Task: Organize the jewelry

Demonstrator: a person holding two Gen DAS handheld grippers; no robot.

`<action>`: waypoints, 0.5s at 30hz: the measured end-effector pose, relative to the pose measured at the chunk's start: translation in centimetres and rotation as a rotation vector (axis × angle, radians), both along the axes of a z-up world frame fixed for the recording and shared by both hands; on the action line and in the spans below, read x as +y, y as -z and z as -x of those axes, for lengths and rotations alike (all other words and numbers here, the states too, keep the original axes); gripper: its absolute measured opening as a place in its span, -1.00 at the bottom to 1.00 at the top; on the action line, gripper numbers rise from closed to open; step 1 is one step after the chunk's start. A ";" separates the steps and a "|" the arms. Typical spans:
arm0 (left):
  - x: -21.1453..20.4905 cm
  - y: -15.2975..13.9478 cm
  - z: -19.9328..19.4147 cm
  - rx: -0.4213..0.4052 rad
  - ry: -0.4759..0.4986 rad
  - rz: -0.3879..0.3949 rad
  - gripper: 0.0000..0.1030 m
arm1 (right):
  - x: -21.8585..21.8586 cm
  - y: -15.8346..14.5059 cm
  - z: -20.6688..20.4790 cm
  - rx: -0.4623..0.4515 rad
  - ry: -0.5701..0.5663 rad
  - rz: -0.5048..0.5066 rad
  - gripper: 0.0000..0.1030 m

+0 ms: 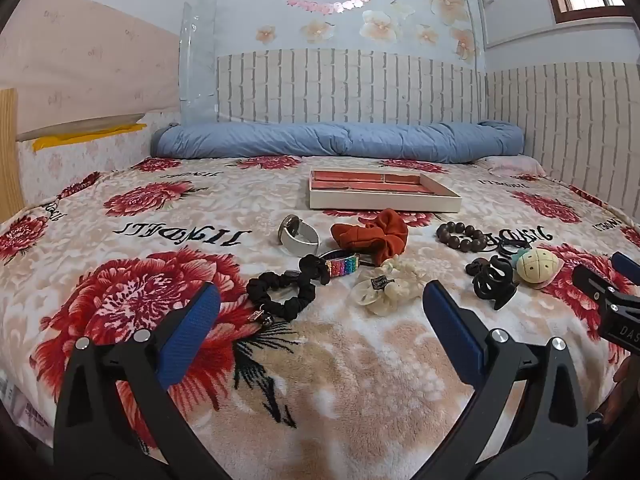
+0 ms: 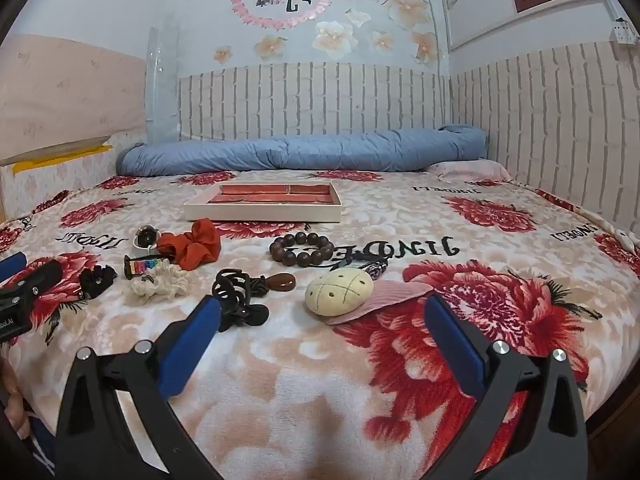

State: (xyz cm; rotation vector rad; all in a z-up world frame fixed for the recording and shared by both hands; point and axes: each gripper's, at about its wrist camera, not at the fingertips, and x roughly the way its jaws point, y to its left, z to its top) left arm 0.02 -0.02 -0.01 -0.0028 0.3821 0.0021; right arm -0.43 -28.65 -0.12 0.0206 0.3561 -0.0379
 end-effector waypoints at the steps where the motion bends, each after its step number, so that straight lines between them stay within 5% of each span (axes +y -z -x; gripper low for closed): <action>1: 0.0 0.0 0.0 0.000 0.000 0.001 0.90 | 0.0 0.0 0.0 0.004 0.000 0.002 0.93; 15: 0.0 0.0 0.0 0.000 -0.001 0.000 0.90 | 0.1 0.0 0.0 -0.006 0.001 0.004 0.93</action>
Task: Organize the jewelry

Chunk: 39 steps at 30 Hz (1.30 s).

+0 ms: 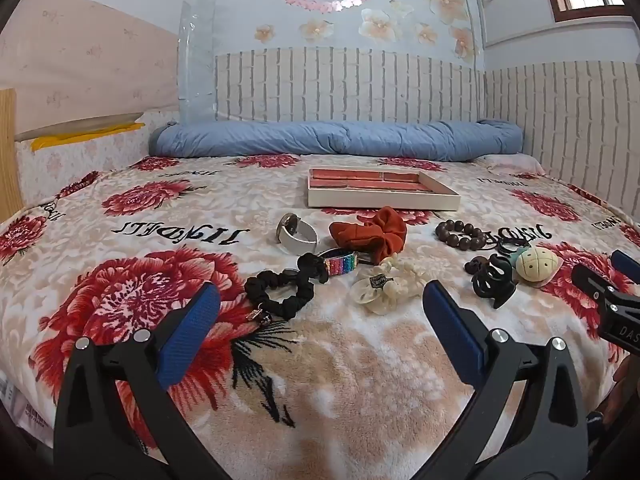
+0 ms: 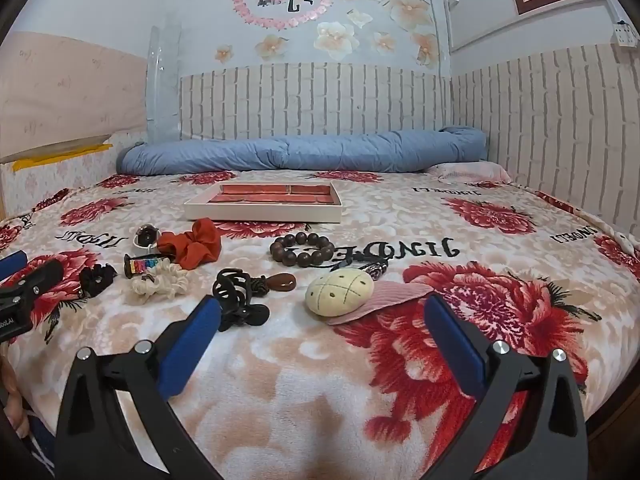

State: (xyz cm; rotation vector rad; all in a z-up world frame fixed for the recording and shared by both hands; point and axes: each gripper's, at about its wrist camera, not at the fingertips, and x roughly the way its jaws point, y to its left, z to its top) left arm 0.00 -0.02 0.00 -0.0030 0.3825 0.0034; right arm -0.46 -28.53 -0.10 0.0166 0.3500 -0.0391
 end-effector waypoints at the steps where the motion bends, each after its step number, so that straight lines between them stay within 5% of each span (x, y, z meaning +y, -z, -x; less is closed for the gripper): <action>1: 0.0 0.0 0.0 0.000 0.000 0.001 0.90 | 0.0 0.0 0.0 0.002 0.000 0.000 0.93; 39: 0.0 0.0 0.0 0.005 0.000 0.000 0.90 | 0.1 0.2 -0.1 0.001 0.000 0.008 0.93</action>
